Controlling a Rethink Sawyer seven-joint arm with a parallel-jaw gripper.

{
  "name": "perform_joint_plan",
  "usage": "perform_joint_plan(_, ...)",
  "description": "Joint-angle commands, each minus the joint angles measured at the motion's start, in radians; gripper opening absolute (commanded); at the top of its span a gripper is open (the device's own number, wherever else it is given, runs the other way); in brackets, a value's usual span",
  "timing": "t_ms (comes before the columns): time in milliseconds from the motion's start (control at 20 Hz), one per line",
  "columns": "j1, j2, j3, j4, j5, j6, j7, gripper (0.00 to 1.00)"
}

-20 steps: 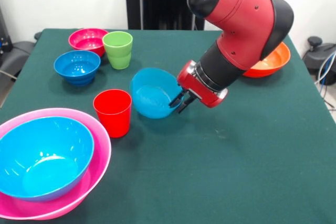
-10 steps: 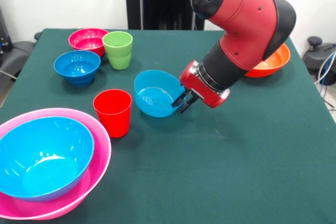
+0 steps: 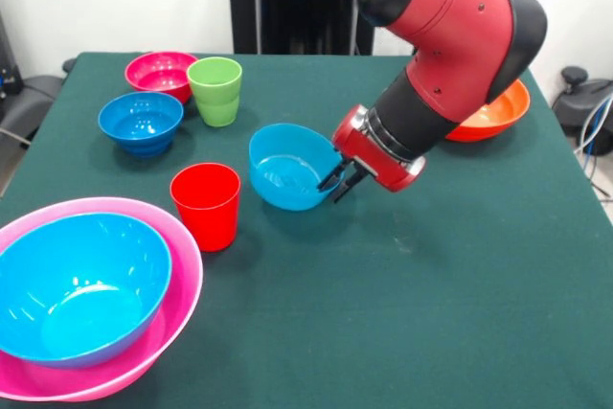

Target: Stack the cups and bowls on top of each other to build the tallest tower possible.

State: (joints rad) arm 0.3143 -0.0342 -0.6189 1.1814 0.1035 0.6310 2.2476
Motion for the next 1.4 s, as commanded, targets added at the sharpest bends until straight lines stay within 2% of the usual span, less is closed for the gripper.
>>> perform_joint_plan(50, 0.032, -0.114, 0.031, 0.089, 0.019, 0.101, 0.166, 0.0)
perform_joint_plan(600, 0.014, -0.224, 0.019, 0.077, -0.007, 0.208, 0.075, 0.0)
perform_joint_plan(800, -0.028, -0.282, 0.045, 0.084, -0.024, 0.204, 0.004, 0.0)
perform_joint_plan(1050, -0.049, -0.345, 0.078, 0.137, -0.038, 0.159, -0.028, 0.0)
perform_joint_plan(1200, -0.046, -0.369, 0.078, 0.128, -0.042, 0.201, -0.036, 0.0)
perform_joint_plan(1400, -0.076, -0.401, 0.077, 0.113, -0.061, 0.218, -0.077, 0.0)
